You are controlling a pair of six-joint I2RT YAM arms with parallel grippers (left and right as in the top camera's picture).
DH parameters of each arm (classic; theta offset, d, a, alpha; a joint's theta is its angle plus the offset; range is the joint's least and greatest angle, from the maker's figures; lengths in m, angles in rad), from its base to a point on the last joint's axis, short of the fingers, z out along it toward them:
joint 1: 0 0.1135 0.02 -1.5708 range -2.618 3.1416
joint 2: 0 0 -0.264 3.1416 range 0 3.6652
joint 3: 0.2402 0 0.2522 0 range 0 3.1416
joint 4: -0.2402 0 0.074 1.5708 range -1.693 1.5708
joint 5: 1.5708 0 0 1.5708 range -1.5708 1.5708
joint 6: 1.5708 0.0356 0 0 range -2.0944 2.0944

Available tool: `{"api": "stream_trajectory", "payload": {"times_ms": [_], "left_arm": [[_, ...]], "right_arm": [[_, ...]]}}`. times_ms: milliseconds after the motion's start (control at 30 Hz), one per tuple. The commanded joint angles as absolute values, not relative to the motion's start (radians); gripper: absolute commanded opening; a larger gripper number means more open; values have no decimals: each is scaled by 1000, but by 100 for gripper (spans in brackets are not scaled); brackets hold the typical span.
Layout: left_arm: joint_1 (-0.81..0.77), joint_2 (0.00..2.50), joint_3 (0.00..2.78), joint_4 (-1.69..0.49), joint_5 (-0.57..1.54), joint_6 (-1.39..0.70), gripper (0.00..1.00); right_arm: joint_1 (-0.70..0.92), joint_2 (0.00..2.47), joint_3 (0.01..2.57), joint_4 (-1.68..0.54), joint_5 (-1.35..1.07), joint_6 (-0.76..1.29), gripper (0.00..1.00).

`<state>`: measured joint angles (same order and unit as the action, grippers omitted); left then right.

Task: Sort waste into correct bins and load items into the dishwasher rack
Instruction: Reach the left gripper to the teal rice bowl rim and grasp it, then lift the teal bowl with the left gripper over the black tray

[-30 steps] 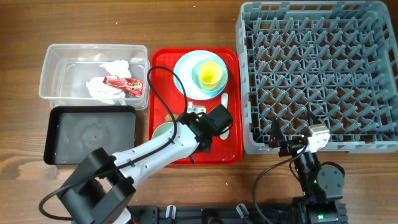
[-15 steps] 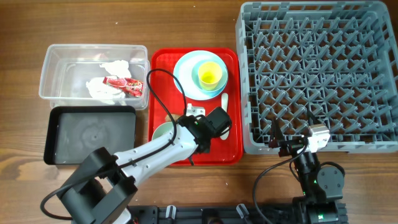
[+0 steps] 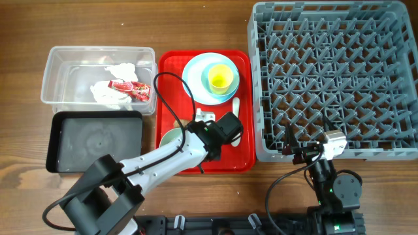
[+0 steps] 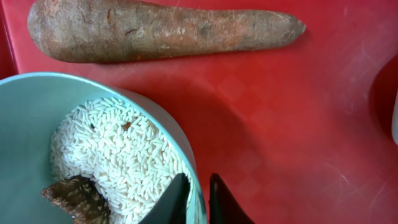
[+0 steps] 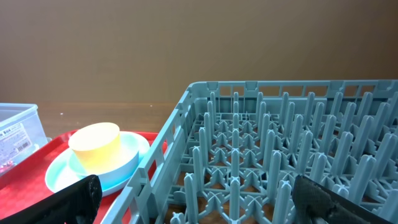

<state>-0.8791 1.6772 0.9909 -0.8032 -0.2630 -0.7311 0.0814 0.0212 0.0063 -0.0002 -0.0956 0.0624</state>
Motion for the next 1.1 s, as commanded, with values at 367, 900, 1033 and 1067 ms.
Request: {"api": "stream_trajectory", "payload": {"times_ms": [367, 900, 1033, 1067], "left_arm": [[-793, 1645, 1019, -801, -20, -652, 4], [-300, 1458, 1037, -846, 429, -429, 4], [-299, 1399, 1037, -847, 392, -434, 4], [-299, 1392, 1037, -849, 391, -434, 4]], "right_arm": [[77, 14, 5, 4, -86, 55, 100], [77, 14, 5, 5, -86, 55, 100], [77, 14, 5, 4, -86, 54, 100], [77, 14, 5, 4, -86, 55, 100]]}}
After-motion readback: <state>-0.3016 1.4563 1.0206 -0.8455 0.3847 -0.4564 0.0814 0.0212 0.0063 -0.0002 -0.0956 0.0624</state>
